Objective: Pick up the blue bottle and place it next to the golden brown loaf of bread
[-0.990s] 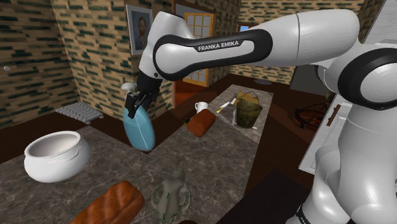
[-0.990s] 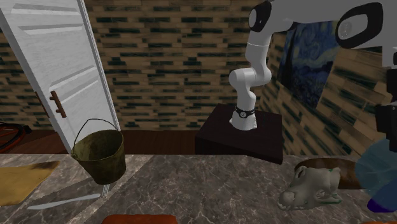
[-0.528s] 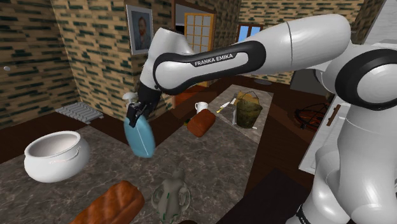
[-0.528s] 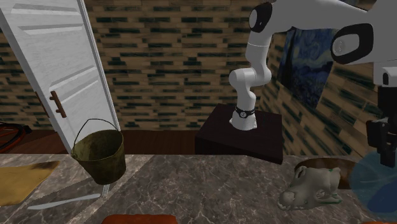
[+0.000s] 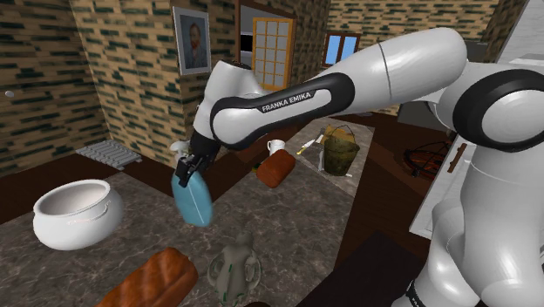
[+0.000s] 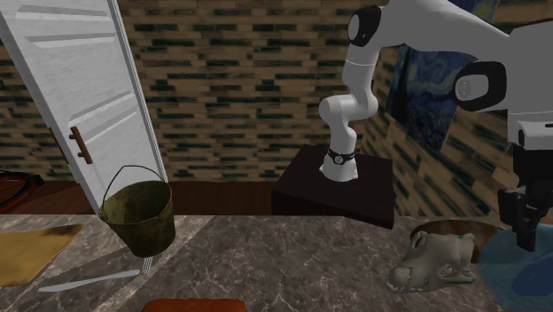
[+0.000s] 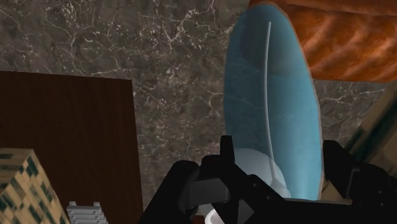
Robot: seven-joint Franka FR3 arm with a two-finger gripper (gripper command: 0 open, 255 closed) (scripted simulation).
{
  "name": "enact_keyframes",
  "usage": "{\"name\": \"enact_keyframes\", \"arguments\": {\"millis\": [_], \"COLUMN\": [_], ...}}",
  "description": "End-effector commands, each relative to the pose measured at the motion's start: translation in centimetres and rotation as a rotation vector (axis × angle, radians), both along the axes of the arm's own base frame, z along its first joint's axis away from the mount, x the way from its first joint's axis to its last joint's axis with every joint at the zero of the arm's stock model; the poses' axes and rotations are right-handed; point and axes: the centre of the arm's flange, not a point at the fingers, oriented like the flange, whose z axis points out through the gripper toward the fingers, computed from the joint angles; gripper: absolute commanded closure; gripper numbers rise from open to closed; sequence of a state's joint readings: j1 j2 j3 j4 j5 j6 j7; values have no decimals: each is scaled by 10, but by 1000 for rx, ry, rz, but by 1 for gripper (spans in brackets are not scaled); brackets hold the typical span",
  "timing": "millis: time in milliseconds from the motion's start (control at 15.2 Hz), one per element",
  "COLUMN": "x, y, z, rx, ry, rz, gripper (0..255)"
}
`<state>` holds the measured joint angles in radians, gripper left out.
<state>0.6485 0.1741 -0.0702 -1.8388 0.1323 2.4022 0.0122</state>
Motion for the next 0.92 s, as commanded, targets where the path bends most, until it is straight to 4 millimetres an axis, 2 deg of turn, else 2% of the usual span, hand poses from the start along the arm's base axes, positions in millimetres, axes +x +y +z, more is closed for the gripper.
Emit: {"name": "enact_keyframes", "arguments": {"millis": [0, 858], "x": [0, 0], "y": [0, 0], "z": [-11, -79], "rx": [1, 1], "ry": [-1, -1], "rz": [0, 0], "gripper": [255, 255]}}
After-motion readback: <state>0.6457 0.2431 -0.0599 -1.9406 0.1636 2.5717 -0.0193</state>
